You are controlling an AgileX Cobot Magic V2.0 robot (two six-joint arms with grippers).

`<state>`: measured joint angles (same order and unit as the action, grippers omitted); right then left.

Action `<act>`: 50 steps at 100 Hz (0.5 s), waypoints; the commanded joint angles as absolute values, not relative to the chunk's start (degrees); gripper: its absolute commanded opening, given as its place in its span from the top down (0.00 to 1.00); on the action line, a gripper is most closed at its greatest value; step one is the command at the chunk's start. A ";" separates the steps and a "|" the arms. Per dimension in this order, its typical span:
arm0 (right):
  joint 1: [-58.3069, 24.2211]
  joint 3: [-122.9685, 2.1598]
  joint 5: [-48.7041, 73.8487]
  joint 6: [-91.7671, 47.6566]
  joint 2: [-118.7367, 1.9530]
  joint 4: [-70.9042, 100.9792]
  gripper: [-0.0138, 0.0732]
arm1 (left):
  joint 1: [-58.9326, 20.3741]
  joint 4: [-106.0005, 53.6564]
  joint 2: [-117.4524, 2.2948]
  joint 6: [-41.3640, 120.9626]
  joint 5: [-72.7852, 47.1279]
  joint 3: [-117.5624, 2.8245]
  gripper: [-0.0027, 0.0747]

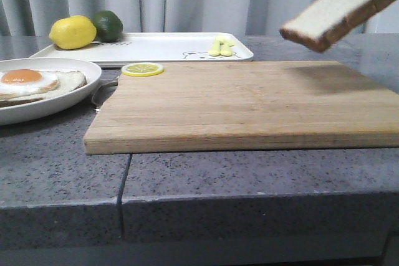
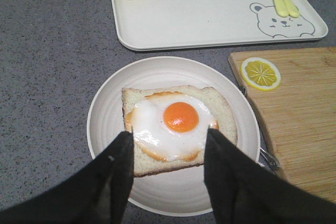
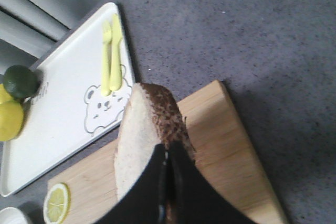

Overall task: Place bread and move sandwich to tray
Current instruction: 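Lift the bread with the right gripper and carry it over the egg toast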

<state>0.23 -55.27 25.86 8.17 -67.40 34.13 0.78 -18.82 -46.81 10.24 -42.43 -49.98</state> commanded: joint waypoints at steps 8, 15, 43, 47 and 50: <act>-3.03 -59.69 23.41 7.58 -65.78 38.21 0.91 | 0.83 -20.22 -46.81 10.24 -39.17 -51.96 0.58; -5.22 -60.84 22.87 7.58 -65.78 39.43 0.91 | 0.83 -20.22 -46.81 10.24 -39.17 -51.96 0.58; -15.78 -62.98 15.47 7.58 -67.31 45.70 0.91 | 0.83 -20.58 -46.81 10.24 -39.17 -51.96 0.58; -17.51 -63.03 14.33 7.58 -68.06 46.46 0.91 | 0.83 -20.58 -46.81 10.24 -39.17 -51.96 0.58; -18.67 -63.03 13.23 7.58 -68.64 47.12 0.91 | 0.83 -20.58 -46.81 10.24 -39.17 -51.96 0.58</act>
